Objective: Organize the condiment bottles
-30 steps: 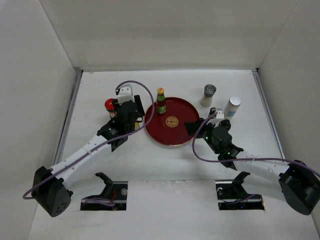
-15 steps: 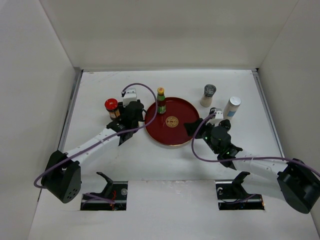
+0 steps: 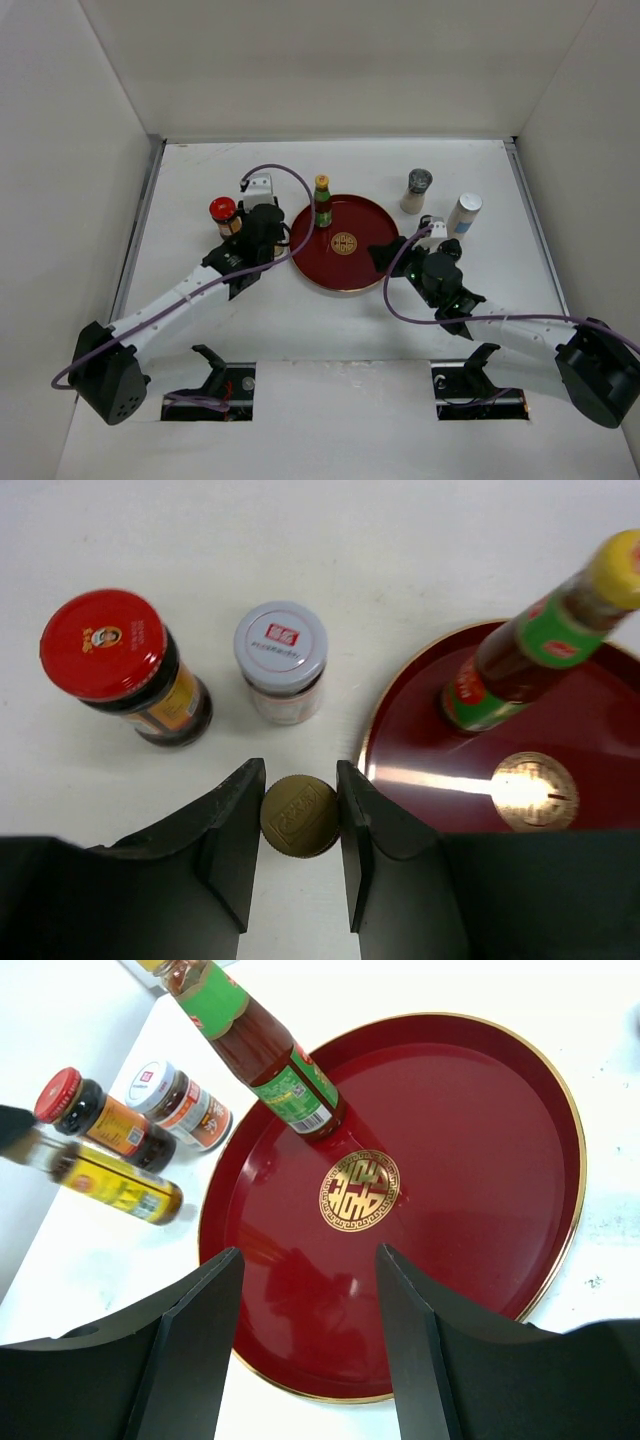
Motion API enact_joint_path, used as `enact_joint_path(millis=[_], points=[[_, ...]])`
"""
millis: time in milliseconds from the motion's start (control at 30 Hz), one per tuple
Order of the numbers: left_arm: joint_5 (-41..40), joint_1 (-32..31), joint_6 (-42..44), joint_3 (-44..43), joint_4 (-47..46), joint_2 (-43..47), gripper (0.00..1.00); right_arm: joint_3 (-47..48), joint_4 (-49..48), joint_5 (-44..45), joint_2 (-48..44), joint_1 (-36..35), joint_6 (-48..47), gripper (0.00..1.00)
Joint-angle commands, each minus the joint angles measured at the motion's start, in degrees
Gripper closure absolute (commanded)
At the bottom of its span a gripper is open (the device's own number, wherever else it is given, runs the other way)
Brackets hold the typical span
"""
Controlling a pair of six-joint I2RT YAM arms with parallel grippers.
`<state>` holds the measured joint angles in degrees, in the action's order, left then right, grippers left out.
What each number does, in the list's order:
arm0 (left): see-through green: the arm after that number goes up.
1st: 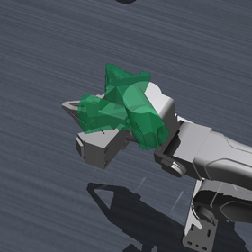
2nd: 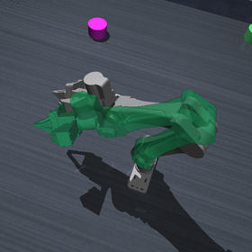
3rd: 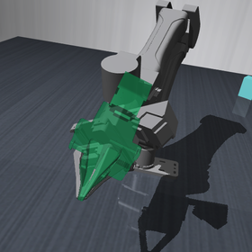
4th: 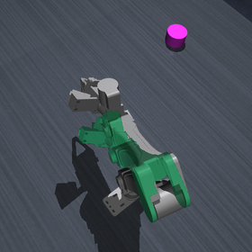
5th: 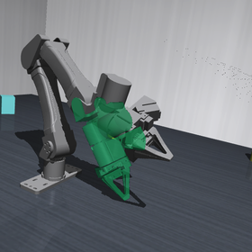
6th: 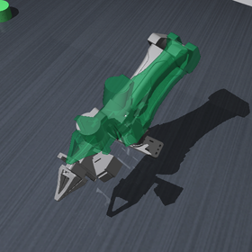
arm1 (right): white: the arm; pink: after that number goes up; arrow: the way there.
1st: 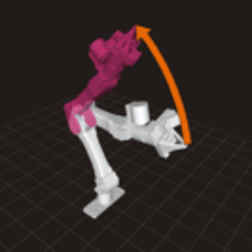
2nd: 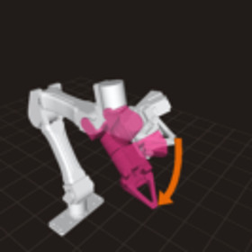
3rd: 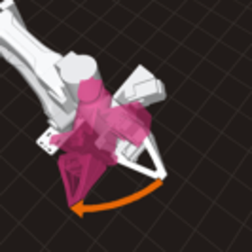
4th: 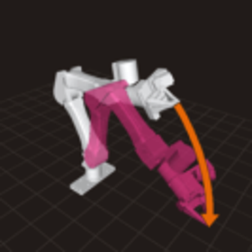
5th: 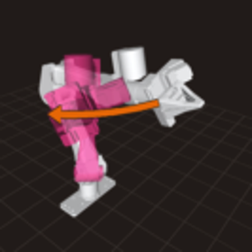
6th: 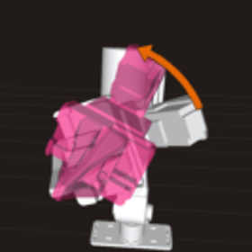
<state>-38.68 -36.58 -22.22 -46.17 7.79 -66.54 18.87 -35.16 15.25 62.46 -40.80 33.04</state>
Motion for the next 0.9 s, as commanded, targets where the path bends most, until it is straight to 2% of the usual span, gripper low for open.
enact_joint_path(millis=[0, 133, 367, 567, 667, 800, 867], points=[[-1.4, -3.8, 0.6, -5.8, -4.4, 2.7, 0.85, -0.1, -3.2, 0.8, -1.1, 0.6, 0.0, 0.38], [-1.4, -6.8, 0.7, -8.1, -9.0, -2.7, 0.85, -0.1, -3.2, 0.8, -0.9, 0.6, 0.0, 0.38], [1.2, -5.9, 0.7, -10.0, -17.5, -12.5, 0.85, -0.2, -3.2, 0.8, -1.0, 0.7, 0.0, 0.38], [1.8, -6.4, 0.6, -9.7, -20.1, -16.3, 0.81, -0.1, -3.2, 0.8, -0.9, 0.4, 0.0, 0.38], [1.6, -6.4, 0.5, -8.5, -19.8, -16.4, 0.71, -0.1, -3.2, 0.6, -0.9, 0.4, 0.0, 0.38], [1.1, -6.2, 0.4, -6.5, -19.4, -14.5, 0.46, 0.0, -3.2, 0.6, -0.8, 0.4, 0.0, 0.38], [0.8, -6.1, 0.4, -5.4, -19.1, -12.5, 0.38, 0.0, -3.1, 0.6, -0.8, 0.4, 0.0, 0.38]])
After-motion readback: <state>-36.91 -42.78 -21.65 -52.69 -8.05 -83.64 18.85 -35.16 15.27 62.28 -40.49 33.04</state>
